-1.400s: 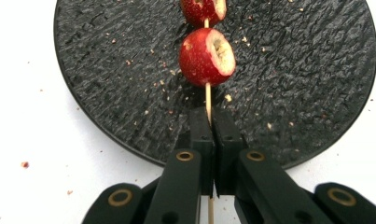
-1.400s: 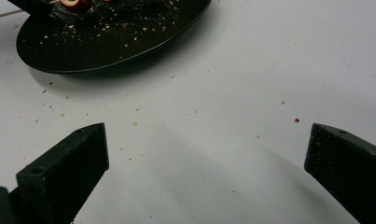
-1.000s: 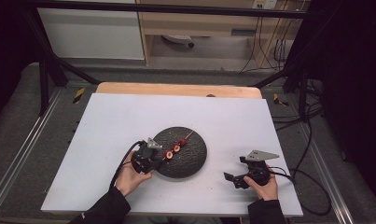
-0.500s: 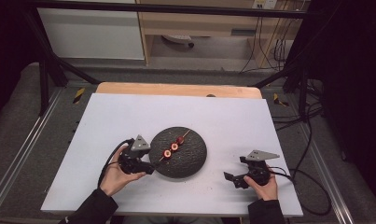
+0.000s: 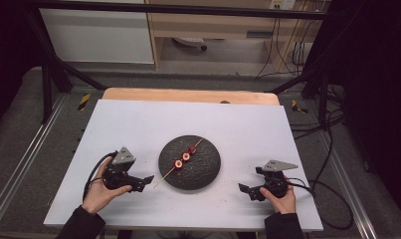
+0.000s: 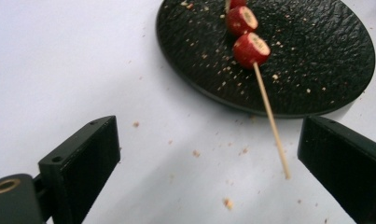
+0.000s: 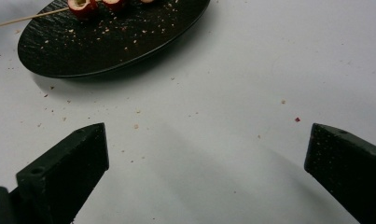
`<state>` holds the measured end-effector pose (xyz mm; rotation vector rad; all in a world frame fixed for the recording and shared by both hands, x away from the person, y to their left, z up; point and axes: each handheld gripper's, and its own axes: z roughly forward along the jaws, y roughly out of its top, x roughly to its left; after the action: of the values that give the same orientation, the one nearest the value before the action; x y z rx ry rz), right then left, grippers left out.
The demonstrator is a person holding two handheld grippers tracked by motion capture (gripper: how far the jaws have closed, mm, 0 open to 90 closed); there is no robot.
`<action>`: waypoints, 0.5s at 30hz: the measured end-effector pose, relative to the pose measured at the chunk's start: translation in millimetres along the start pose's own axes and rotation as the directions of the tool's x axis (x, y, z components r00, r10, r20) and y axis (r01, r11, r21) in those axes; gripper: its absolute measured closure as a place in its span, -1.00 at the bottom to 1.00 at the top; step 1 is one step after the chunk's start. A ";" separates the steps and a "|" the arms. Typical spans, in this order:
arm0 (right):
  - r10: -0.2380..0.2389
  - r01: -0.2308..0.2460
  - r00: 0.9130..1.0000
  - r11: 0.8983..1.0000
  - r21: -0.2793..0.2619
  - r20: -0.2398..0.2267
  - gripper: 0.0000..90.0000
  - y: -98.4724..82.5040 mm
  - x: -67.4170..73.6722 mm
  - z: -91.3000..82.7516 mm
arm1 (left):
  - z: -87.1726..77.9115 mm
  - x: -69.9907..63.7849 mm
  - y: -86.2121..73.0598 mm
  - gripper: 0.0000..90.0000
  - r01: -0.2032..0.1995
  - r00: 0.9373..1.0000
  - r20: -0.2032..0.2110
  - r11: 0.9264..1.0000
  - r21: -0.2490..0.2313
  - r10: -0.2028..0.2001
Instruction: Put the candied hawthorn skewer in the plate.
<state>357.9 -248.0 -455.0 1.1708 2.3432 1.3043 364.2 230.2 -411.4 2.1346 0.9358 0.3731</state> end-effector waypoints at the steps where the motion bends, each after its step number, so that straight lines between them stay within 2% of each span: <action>1: -0.004 0.004 1.000 1.000 0.001 0.001 -0.99 -0.1 -0.2 0.1 | -1.3 2.2 -3.9 -0.87 0.009 1.000 -0.006 1.000 -0.005 -0.009; 8: -0.007 0.007 1.000 1.000 0.012 0.007 -0.99 -0.8 0.0 1.0 | -4.5 13.9 -37.1 -0.86 0.056 0.998 -0.034 0.998 -0.031 -0.057; 15: -0.009 0.009 1.000 1.000 0.029 0.009 -0.99 -1.7 0.3 2.5 | -6.7 20.7 -58.4 -0.85 0.063 0.996 -0.054 0.997 -0.044 -0.065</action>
<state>358.1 -246.8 -457.8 1.1709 2.3651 1.2636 345.7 274.5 -451.1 2.0600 1.0162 0.4176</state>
